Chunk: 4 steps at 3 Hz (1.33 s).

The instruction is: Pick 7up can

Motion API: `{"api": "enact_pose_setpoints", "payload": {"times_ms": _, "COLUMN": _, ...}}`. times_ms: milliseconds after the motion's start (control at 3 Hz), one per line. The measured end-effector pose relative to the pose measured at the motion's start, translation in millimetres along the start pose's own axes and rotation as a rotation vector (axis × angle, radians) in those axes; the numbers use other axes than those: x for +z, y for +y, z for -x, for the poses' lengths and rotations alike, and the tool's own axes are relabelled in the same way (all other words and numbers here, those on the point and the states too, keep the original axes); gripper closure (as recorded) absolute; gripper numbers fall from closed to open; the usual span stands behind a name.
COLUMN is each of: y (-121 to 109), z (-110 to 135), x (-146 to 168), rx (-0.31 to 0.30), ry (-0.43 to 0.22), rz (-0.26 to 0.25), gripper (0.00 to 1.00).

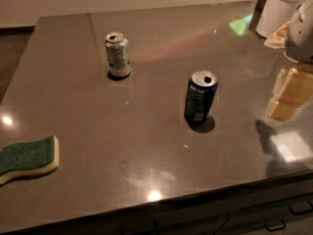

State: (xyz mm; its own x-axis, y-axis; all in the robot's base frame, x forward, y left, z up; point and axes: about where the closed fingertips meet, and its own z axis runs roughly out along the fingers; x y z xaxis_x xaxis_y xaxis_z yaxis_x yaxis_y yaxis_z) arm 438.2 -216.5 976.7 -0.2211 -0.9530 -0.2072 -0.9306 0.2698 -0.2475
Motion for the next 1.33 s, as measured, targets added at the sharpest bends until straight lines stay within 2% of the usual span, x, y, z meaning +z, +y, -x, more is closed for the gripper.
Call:
{"api": "enact_pose_setpoints", "payload": {"times_ms": 667, "y": -4, "z": 1, "x": -1, "rx": 0.021, "ry": 0.002, "rz": -0.001, "gripper": 0.0}}
{"api": "enact_pose_setpoints", "payload": {"times_ms": 1000, "y": -31, "z": 5, "x": 2, "rx": 0.086, "ry": -0.008, "rz": -0.039, "gripper": 0.0}}
{"api": "enact_pose_setpoints", "payload": {"times_ms": 1333, "y": -62, "z": 23, "x": 11, "rx": 0.147, "ry": -0.052, "rz": -0.08, "gripper": 0.0}}
